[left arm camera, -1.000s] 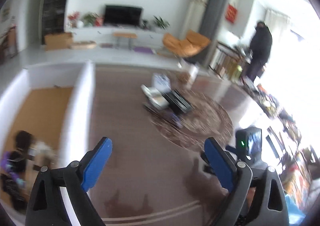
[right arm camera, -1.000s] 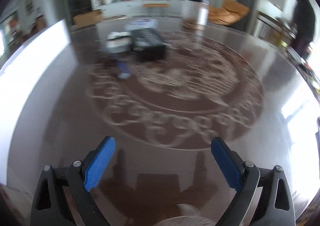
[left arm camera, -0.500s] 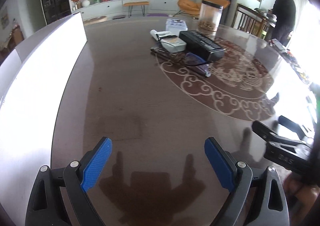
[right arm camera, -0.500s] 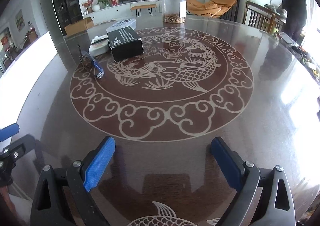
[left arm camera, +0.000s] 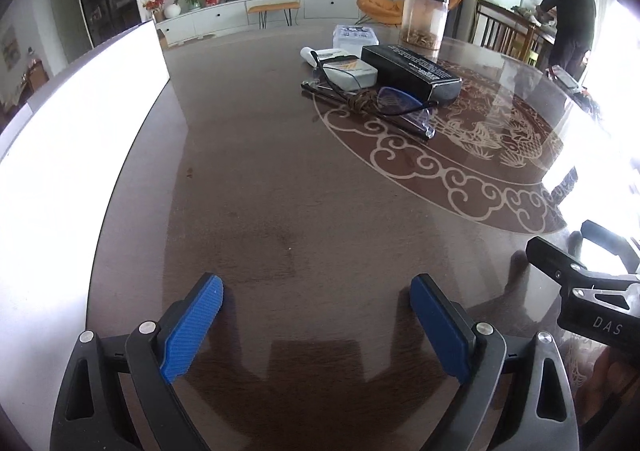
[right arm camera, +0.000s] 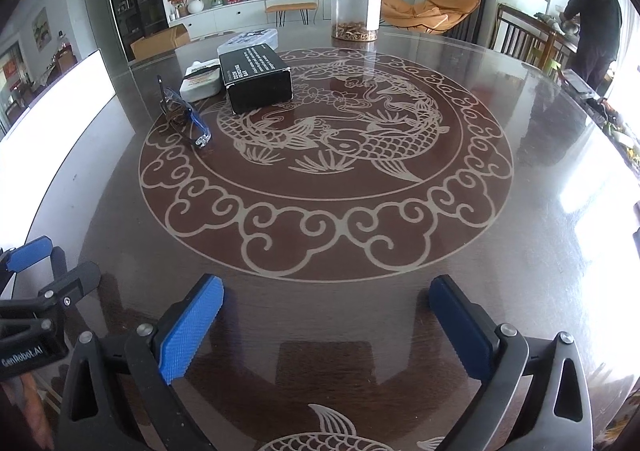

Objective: Organize objects

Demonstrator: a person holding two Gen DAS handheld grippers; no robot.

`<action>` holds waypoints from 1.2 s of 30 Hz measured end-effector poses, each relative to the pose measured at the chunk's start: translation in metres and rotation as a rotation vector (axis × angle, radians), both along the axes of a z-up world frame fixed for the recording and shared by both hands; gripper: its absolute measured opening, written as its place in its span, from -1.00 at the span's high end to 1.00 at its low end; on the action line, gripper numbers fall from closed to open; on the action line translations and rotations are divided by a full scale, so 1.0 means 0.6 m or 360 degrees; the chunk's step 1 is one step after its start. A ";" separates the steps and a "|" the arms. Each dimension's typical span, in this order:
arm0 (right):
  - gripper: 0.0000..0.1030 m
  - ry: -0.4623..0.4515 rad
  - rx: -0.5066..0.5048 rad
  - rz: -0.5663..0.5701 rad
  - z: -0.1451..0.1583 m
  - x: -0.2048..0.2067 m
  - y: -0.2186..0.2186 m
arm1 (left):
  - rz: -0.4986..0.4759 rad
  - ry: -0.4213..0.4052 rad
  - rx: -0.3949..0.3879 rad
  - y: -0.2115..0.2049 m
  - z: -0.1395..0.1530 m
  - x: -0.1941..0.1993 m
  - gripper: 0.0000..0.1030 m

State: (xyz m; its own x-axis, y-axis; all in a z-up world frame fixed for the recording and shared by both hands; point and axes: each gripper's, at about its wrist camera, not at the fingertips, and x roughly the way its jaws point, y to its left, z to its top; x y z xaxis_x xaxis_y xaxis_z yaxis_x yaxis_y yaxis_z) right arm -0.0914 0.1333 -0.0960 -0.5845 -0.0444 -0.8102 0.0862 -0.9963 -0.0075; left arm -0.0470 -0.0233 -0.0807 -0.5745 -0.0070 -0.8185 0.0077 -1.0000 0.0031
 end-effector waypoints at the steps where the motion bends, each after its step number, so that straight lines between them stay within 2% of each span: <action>1: -1.00 0.0000 0.0000 0.0000 0.000 0.000 0.000 | -0.0001 -0.0003 0.0001 0.000 -0.001 -0.003 -0.92; 2: -1.00 0.0000 0.0000 0.0000 0.000 0.001 0.000 | -0.0001 -0.0012 0.0001 0.000 -0.003 -0.005 -1.00; 23: -1.00 -0.0001 0.0000 -0.0003 0.001 0.001 0.001 | 0.0012 -0.0042 0.0008 0.001 -0.002 -0.012 -1.00; 24: -1.00 0.0000 0.0001 -0.0004 0.001 0.001 0.001 | 0.0037 -0.0073 0.0022 0.001 0.000 -0.019 -1.00; 25: -1.00 -0.0001 0.0001 -0.0004 0.001 0.001 0.001 | 0.0046 -0.0072 0.0091 0.000 0.005 -0.025 -1.00; 28: -1.00 -0.0001 0.0001 -0.0004 0.001 0.001 0.001 | 0.0068 0.0022 0.0225 0.007 0.036 -0.055 -1.00; 30: -1.00 -0.0001 0.0001 -0.0004 0.001 0.001 0.001 | 0.0092 0.0050 0.0246 0.017 0.054 -0.088 -1.00; 33: -1.00 -0.0001 0.0001 -0.0005 0.001 0.001 0.001 | 0.0183 0.0161 0.0260 0.024 0.080 -0.143 -1.00; 36: -1.00 -0.0001 0.0001 -0.0005 0.001 0.001 0.001 | 0.0258 0.0186 0.0251 0.027 0.079 -0.195 -1.00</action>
State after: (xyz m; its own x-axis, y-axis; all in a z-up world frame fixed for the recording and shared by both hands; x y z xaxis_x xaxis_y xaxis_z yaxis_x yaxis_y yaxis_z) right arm -0.0907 0.1338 -0.0954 -0.5842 -0.0422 -0.8105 0.0831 -0.9965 -0.0080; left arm -0.1640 -0.0071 -0.0332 -0.6672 0.0156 -0.7447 0.1592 -0.9737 -0.1630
